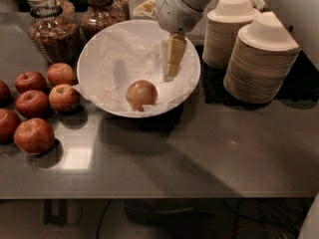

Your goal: Pick apple from white bowl

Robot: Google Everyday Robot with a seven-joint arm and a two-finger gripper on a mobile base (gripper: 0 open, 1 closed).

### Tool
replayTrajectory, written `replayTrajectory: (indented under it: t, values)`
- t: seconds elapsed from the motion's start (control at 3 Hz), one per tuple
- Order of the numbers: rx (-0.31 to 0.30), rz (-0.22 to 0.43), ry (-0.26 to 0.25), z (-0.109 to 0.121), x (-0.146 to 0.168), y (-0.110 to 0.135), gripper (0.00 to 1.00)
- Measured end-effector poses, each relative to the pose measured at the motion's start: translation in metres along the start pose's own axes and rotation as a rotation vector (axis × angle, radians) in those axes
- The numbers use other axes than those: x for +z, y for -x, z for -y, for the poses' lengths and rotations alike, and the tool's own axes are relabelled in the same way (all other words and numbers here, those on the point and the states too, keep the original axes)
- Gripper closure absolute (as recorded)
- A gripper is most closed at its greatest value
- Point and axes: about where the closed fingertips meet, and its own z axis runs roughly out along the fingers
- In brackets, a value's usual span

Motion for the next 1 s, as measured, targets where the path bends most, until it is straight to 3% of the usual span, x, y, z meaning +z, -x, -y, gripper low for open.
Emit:
replayTrajectory:
  t: [0.33,1.0]
  values:
    - [-0.009,-0.032,-0.001,0.0,0.018,-0.015,0.0]
    - [-0.007,-0.034,0.02,-0.005,0.05,-0.031,0.0]
